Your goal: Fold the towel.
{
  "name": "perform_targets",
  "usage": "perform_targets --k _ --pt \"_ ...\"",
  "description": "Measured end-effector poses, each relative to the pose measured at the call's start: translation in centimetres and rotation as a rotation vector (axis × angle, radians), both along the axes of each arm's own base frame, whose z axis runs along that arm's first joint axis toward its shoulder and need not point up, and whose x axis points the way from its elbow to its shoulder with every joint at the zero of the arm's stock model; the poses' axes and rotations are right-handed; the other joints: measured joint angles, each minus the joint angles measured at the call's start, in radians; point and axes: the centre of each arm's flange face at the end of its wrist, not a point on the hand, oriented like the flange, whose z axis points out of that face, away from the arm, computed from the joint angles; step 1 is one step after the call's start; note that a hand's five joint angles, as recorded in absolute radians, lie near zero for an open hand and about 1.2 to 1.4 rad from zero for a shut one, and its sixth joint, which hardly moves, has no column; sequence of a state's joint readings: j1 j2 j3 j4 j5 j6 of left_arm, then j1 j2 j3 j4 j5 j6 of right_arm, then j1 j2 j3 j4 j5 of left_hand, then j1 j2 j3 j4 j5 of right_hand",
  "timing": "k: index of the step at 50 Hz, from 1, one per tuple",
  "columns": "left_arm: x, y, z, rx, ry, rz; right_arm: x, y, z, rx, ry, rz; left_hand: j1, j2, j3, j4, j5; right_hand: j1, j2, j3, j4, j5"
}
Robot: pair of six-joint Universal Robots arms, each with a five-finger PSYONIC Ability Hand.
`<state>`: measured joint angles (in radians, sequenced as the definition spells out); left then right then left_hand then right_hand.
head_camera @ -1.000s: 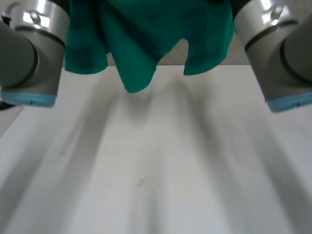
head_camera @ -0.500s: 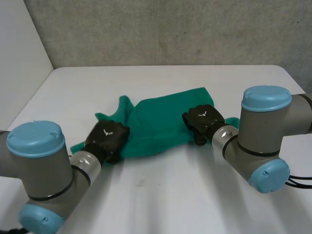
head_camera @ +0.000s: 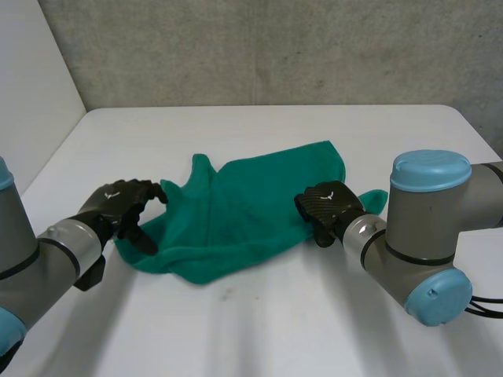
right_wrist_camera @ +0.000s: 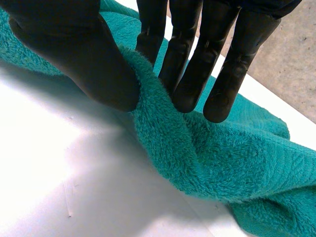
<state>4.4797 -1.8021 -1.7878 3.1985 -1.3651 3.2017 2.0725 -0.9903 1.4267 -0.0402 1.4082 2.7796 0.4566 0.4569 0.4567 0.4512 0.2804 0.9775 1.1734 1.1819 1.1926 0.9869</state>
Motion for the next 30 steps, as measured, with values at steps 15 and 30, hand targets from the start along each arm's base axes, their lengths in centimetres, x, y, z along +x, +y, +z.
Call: perform_targets --k 15,30 --pt "0.6 -0.3 -3.0 0.141 0.004 0.008 -0.1 0.0 -0.1 0.039 -0.042 -0.025 0.167 0.163 0.161 0.173 0.154 0.0 0.0 0.0 0.0 0.0" --pt "0.2 -0.4 -4.5 0.172 -0.009 -0.002 -0.1 0.0 0.3 0.061 -0.081 -0.045 0.688 0.734 0.728 0.739 0.688 0.0 0.0 0.0 0.0 0.0"
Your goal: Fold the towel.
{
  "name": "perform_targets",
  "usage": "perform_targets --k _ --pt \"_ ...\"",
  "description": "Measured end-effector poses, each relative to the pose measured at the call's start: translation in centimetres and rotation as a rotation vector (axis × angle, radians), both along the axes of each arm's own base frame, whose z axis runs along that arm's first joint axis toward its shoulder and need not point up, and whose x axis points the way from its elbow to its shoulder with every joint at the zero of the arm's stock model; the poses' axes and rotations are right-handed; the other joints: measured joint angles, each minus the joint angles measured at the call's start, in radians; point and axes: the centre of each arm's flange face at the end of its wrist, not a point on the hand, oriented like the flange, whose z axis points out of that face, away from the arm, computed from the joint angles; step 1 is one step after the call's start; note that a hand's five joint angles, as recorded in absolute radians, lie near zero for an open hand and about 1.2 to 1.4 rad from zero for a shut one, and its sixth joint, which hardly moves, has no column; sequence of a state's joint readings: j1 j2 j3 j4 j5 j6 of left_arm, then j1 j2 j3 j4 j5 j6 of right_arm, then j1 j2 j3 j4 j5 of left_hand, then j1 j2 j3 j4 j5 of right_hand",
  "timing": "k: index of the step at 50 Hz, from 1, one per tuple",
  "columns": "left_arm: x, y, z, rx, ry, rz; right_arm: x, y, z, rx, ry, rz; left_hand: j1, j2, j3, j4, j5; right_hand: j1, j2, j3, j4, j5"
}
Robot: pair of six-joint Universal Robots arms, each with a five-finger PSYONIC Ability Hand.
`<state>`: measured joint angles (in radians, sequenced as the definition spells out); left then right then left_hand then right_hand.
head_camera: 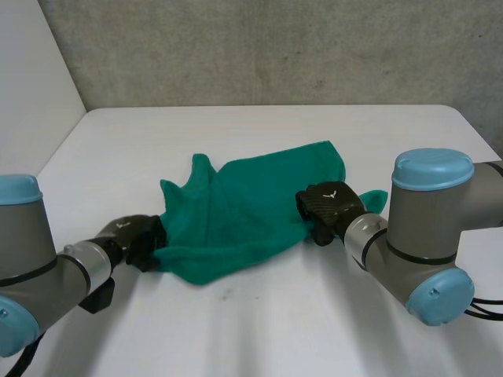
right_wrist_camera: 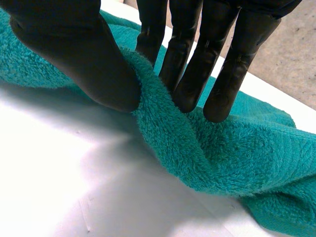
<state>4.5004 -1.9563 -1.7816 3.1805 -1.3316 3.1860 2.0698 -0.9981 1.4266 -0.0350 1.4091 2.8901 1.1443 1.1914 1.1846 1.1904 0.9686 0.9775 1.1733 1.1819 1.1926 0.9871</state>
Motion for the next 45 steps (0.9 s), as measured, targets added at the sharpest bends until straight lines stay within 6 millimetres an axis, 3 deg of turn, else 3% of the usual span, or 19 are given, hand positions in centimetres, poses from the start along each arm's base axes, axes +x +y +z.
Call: perform_targets --k 4,6,9,22,31,45 --pt "-0.2 -0.4 1.4 -0.069 0.012 -0.001 0.0 -0.1 0.4 0.009 -0.013 -0.008 0.0 0.001 0.001 0.0 0.0 -0.006 -0.003 -0.004 -0.004 -0.003" --pt "-0.2 -0.6 2.4 -0.118 0.022 -0.001 -0.2 -0.1 0.7 0.019 -0.013 -0.012 0.0 0.001 0.001 0.0 0.0 -0.225 -0.298 -0.294 -0.302 -0.261" --pt "-0.2 -0.8 3.7 -0.175 0.033 0.0 -1.0 -0.6 1.5 0.042 -0.006 -0.032 0.0 0.002 0.001 0.0 0.0 -0.352 -0.453 -0.462 -0.474 -0.432" --pt "0.0 0.0 8.2 -0.322 0.066 0.003 -6.0 -5.2 4.5 0.06 0.057 -0.119 0.0 0.003 0.002 0.0 0.0 -0.441 -0.543 -0.58 -0.594 -0.557" --pt "-0.7 1.7 11.4 -0.426 0.097 -0.035 -6.5 -6.2 3.5 0.042 0.083 -0.12 0.0 0.004 0.005 0.0 0.0 -0.456 -0.543 -0.592 -0.603 -0.571" --pt "-1.2 2.0 11.6 -0.436 0.1 -0.049 -6.1 -7.3 0.5 0.041 0.138 -0.101 0.0 0.004 0.005 0.004 0.0 -0.494 -0.62 -0.634 -0.647 -0.61"
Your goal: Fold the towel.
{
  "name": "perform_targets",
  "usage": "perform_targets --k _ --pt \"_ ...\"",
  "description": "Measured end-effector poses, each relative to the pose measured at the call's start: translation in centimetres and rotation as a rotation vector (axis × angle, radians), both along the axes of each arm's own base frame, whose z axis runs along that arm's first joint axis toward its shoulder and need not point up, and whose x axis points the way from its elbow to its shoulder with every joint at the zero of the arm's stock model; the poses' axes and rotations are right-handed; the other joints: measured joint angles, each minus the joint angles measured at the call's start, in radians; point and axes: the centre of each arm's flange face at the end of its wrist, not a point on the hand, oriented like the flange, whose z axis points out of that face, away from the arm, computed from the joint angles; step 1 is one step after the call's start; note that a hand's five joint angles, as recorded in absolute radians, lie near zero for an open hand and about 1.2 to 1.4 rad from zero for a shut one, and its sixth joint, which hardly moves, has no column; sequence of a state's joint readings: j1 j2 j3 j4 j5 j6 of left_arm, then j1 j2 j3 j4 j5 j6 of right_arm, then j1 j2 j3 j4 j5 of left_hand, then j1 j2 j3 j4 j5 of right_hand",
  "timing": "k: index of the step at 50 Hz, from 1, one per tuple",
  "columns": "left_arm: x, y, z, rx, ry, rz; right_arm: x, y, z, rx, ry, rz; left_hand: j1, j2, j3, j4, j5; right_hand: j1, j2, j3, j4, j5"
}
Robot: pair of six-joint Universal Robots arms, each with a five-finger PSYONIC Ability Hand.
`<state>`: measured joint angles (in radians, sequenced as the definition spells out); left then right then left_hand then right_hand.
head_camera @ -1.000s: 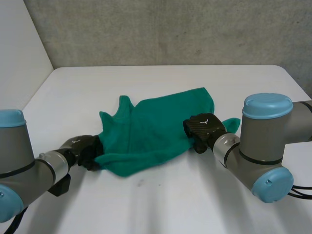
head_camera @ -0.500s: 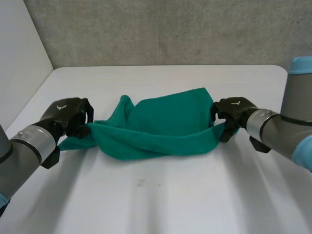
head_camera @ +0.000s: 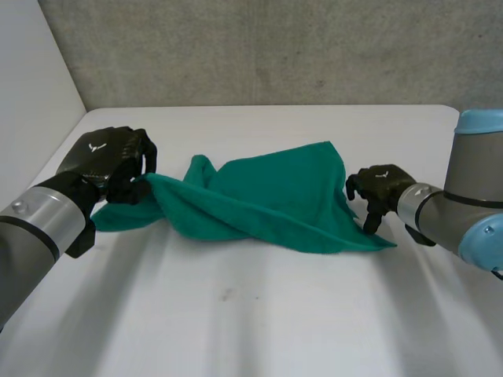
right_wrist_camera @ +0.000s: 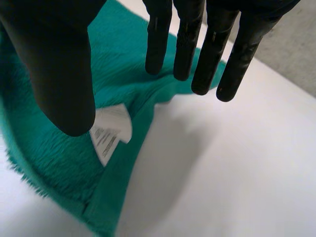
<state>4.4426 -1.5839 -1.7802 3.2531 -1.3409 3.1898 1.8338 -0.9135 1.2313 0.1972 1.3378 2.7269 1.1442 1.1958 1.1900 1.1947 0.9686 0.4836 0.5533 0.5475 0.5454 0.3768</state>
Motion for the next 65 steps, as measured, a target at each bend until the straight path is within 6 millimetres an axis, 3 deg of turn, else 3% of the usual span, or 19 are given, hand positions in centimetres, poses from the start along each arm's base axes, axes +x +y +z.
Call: perform_targets --k 8,20,29,41,54,62,65 --pt "0.2 -0.5 -0.2 0.006 -0.002 0.009 -0.3 1.1 -1.5 0.089 0.014 -0.001 0.0 0.0 0.0 0.0 0.0 0.0 0.001 0.001 0.002 0.001" --pt "0.1 -1.2 -1.6 0.047 -0.012 0.01 -1.9 3.8 -1.1 0.155 -0.007 0.001 0.0 0.001 0.0 0.0 0.0 0.0 0.001 0.002 0.002 0.001" --pt "0.1 -1.7 -2.1 0.064 -0.016 0.016 -2.4 5.3 -2.3 0.189 -0.019 0.014 0.0 0.001 0.0 0.0 0.0 0.0 0.0 0.001 0.002 0.0" --pt "0.8 -2.6 -2.3 0.068 -0.016 0.046 -2.3 4.9 -3.0 0.139 -0.026 0.016 0.0 0.001 0.002 0.0 0.0 0.003 0.053 0.049 0.055 0.035" --pt "0.9 -2.7 -2.3 0.07 -0.016 0.05 -2.1 3.7 -3.0 0.077 -0.034 0.013 0.0 0.001 0.002 0.0 0.0 0.226 0.269 0.287 0.29 0.25" --pt "1.0 -2.6 -2.3 0.07 -0.016 0.051 -2.0 3.3 -2.8 0.062 -0.036 0.014 0.0 0.001 0.002 0.0 0.0 0.203 0.244 0.257 0.26 0.242" --pt "1.0 -2.6 -2.3 0.072 -0.017 0.052 -1.9 3.3 -3.0 0.067 -0.033 0.014 0.0 0.001 0.002 0.001 0.0 0.11 0.124 0.124 0.131 0.139"
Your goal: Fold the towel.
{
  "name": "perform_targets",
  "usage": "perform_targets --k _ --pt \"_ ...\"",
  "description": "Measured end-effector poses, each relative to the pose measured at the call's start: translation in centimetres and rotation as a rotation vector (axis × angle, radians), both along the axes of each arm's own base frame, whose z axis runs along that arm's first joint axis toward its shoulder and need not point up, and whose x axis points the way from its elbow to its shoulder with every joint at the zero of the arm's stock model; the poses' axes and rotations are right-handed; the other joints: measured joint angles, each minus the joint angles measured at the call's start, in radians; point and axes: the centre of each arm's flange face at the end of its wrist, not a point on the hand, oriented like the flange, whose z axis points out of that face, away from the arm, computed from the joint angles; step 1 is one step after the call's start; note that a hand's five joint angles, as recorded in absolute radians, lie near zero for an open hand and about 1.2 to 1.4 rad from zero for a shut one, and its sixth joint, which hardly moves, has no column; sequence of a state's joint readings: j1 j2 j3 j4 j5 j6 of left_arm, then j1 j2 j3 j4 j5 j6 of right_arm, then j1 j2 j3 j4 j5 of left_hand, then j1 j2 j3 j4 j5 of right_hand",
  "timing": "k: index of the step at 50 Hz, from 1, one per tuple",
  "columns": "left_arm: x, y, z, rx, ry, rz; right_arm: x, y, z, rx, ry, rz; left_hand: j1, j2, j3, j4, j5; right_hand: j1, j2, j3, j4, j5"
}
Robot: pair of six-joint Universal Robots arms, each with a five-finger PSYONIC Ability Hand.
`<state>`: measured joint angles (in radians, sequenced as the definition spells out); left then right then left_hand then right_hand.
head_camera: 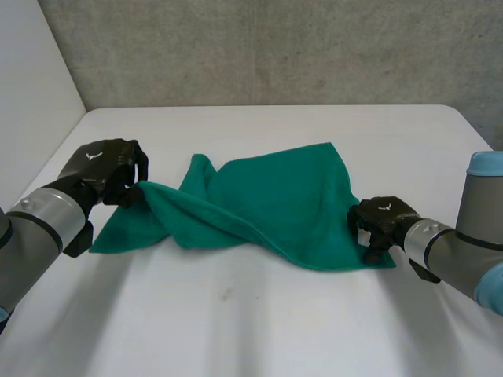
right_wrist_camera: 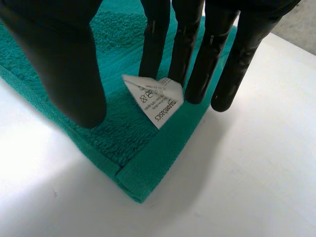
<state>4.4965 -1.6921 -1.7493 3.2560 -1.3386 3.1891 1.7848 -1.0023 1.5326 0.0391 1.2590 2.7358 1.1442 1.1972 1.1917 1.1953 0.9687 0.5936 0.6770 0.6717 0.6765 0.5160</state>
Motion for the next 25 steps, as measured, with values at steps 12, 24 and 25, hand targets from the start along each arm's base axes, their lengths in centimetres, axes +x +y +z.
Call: perform_targets --k 12,24,25 --pt "0.1 0.0 -0.1 0.002 -0.001 0.003 -0.3 0.6 0.1 0.017 0.001 -0.004 0.0 0.0 0.0 0.0 0.0 -0.041 -0.031 -0.033 -0.043 -0.043" --pt "0.1 -0.3 0.0 -0.004 0.001 0.006 -0.6 3.3 1.6 0.01 -0.011 0.011 0.0 0.0 0.0 0.0 0.0 -0.068 -0.065 -0.073 -0.078 -0.087" --pt "0.2 -0.4 0.1 -0.005 0.001 0.009 -0.4 3.6 1.7 0.007 -0.018 0.017 0.0 0.0 0.0 0.0 0.0 -0.068 -0.065 -0.073 -0.078 -0.087"
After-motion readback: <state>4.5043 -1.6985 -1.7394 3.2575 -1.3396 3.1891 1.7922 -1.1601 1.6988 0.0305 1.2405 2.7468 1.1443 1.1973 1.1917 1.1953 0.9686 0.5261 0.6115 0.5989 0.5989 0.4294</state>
